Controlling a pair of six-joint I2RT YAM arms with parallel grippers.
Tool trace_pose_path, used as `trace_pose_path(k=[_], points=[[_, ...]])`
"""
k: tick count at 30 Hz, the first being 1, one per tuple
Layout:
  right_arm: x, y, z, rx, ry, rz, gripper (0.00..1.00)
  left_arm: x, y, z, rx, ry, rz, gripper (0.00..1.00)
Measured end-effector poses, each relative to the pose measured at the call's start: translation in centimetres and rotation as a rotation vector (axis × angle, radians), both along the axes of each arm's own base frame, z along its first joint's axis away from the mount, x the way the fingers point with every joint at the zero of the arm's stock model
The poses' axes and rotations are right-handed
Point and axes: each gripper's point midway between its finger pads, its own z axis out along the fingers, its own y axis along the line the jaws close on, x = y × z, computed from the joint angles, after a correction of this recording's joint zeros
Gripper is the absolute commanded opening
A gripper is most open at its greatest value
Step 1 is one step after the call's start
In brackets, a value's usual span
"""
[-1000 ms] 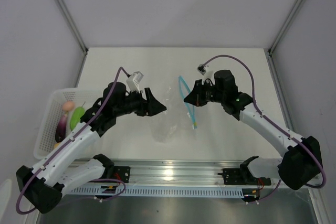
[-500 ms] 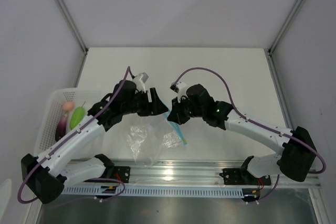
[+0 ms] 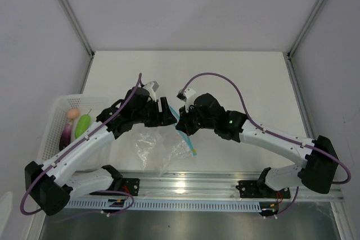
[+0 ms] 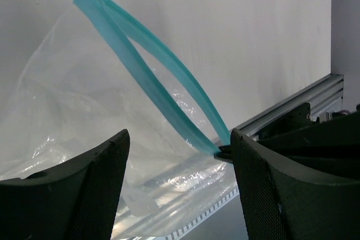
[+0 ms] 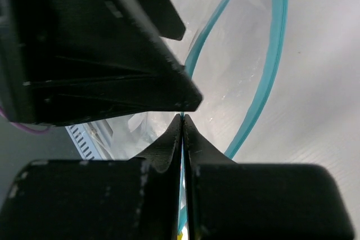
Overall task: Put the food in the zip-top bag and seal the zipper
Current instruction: Open the zipper of the food storage bag.
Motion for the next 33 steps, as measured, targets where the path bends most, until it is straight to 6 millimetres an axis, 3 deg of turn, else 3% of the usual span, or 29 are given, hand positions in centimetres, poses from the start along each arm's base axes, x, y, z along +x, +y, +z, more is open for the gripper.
trace_pose_path(k=[10, 12, 16, 18, 21, 23, 25, 28, 29, 31, 33], points=[[-1.7, 1.2, 1.1, -0.014, -0.055, 0.046, 0.0, 0.6, 0.3, -0.8, 0.049, 0.004, 0.012, 0.73], [-1.8, 1.2, 1.1, -0.017, -0.058, 0.046, 0.0, 0.8, 0.3, -1.0, 0.059, 0.005, 0.014, 0.65], [-2.1, 1.4, 1.3, -0.02, -0.069, 0.05, 0.0, 0.9, 0.4, -1.1, 0.067, -0.002, 0.009, 0.4], [-2.3, 1.6, 1.5, -0.018, -0.076, 0.056, 0.0, 1.0, 0.3, -1.0, 0.064, -0.011, 0.005, 0.36], [-2.5, 1.7, 1.5, -0.018, -0.078, 0.061, 0.0, 1.1, 0.2, -0.9, 0.063, -0.016, 0.001, 0.21], [-2.6, 1.6, 1.4, -0.025, -0.076, 0.06, 0.0, 1.1, 0.1, -0.8, 0.059, -0.022, -0.002, 0.01], [-2.6, 1.5, 1.2, -0.034, -0.074, 0.055, 0.0, 1.1, 0.0, -0.8, 0.053, -0.026, -0.01, 0.0], [-2.5, 1.0, 1.1, -0.056, -0.061, 0.033, 0.2, 1.1, -0.3, -0.8, 0.044, -0.03, -0.019, 0.01], [-2.3, 0.8, 1.1, -0.065, -0.059, 0.017, 0.35, 1.2, -0.3, -0.8, 0.041, -0.033, -0.02, 0.01], [-2.0, 0.3, 1.3, -0.089, -0.053, -0.016, 0.46, 1.2, -0.4, -0.6, 0.034, -0.039, -0.025, 0.01], [-1.6, -0.3, 1.6, -0.112, -0.054, -0.054, 0.73, 1.2, -0.6, -0.4, 0.024, -0.048, -0.034, 0.0]])
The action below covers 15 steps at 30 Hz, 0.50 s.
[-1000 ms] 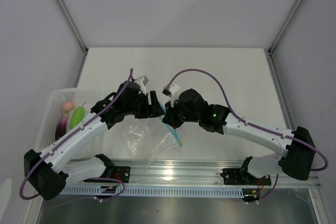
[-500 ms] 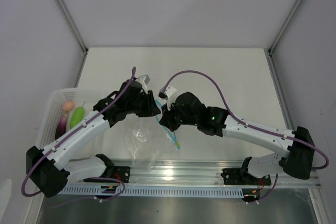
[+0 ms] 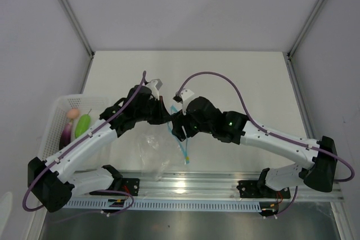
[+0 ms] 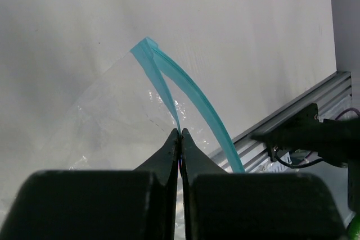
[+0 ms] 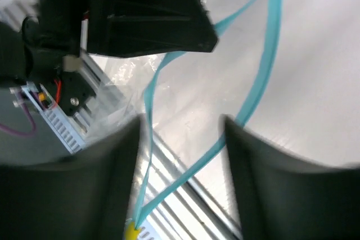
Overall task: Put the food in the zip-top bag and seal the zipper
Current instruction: Open the zipper of the food storage bag.
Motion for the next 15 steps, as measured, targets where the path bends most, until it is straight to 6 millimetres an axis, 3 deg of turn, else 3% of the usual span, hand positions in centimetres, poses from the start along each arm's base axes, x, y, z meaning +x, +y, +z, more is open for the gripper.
trace_pose_path(k=[1, 2, 10, 15], points=[[0.2, -0.4, 0.1, -0.011, 0.0, -0.026, 0.91, 0.0, -0.1, 0.2, -0.006, -0.008, -0.008, 0.01], [0.5, -0.9, 0.2, -0.029, -0.007, -0.047, 0.99, 0.0, -0.2, 0.4, -0.011, -0.018, -0.018, 0.01], [2.5, -6.0, 1.1, -0.064, 0.014, -0.217, 0.99, -0.7, -1.2, 2.0, -0.098, -0.083, -0.089, 0.01], [3.5, -7.0, 1.3, -0.013, 0.096, -0.218, 0.91, -1.5, -1.5, 2.5, -0.121, -0.071, -0.124, 0.01]])
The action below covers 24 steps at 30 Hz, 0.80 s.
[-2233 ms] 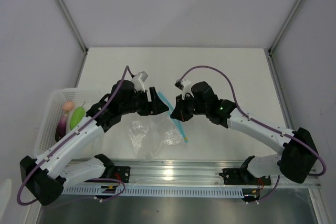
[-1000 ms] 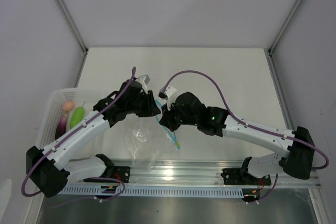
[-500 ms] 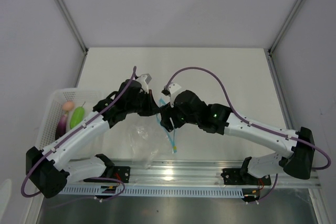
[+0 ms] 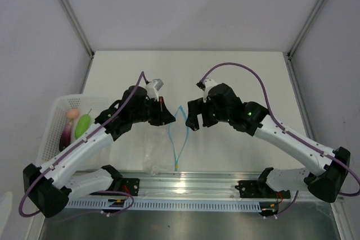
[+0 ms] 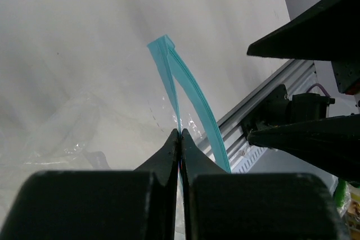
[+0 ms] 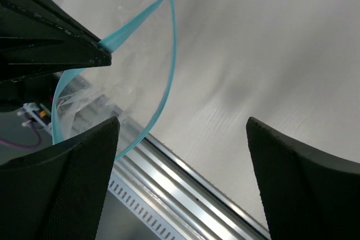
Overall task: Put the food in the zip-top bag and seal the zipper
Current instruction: Open the zipper of the food storage bag.
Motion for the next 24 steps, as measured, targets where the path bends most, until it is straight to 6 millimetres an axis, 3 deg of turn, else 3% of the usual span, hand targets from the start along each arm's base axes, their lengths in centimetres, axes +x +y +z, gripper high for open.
trace_pose_path(k=[5, 10, 13, 17, 19, 24], points=[[-1.7, 1.2, 0.5, 0.094, 0.124, 0.086, 0.76, -0.7, -0.2, 1.7, -0.016, 0.028, -0.023, 0.01], [-2.9, 3.0, 1.2, 0.161, 0.23, 0.147, 0.71, -1.3, -0.8, 3.7, -0.059, 0.066, -0.037, 0.01], [-3.2, 3.7, 1.2, 0.167, 0.271, 0.169, 0.54, -1.5, -1.1, 4.5, -0.074, 0.088, -0.043, 0.01], [-3.0, 4.0, 0.9, 0.149, 0.295, 0.18, 0.09, -1.5, -1.4, 4.9, -0.073, 0.114, -0.05, 0.01], [-2.6, 4.0, 0.9, 0.141, 0.3, 0.171, 0.0, -1.3, -1.6, 5.0, -0.064, 0.126, -0.05, 0.01], [-1.2, 2.9, 1.5, 0.113, 0.276, 0.13, 0.0, -0.7, -1.5, 4.0, -0.022, 0.154, -0.024, 0.0]])
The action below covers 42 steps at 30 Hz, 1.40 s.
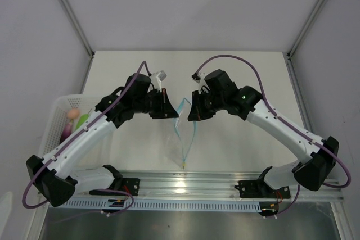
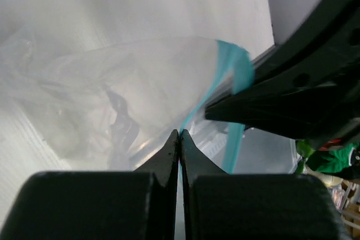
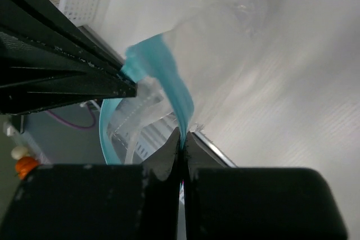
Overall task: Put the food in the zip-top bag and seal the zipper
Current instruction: Open the zipper of the food storage bag.
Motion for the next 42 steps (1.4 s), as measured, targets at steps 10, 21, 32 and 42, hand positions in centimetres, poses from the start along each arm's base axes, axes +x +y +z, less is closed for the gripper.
trace_pose_path(k=[10, 21, 32, 42], points=[[1.8, -3.1, 0.5, -0.152, -0.133, -0.052, 0.0, 1.0, 2.1, -4.6, 0.1, 0.075, 0.114, 0.0], [2.2, -4.0, 0.1, -0.207, -0.169, -0.07, 0.0, 1.6, 1.2, -5.3, 0.089, 0.095, 0.104, 0.01], [4.0, -5.9, 3.5, -0.3, -0.308, -0.158, 0.0, 1.7, -0.6, -3.4, -0.019, 0.062, 0.045, 0.19], [3.6, -2.9, -1.3, -0.453, -0.297, -0.058, 0.0, 0.9, 0.9, -5.2, 0.033, 0.101, 0.096, 0.6]])
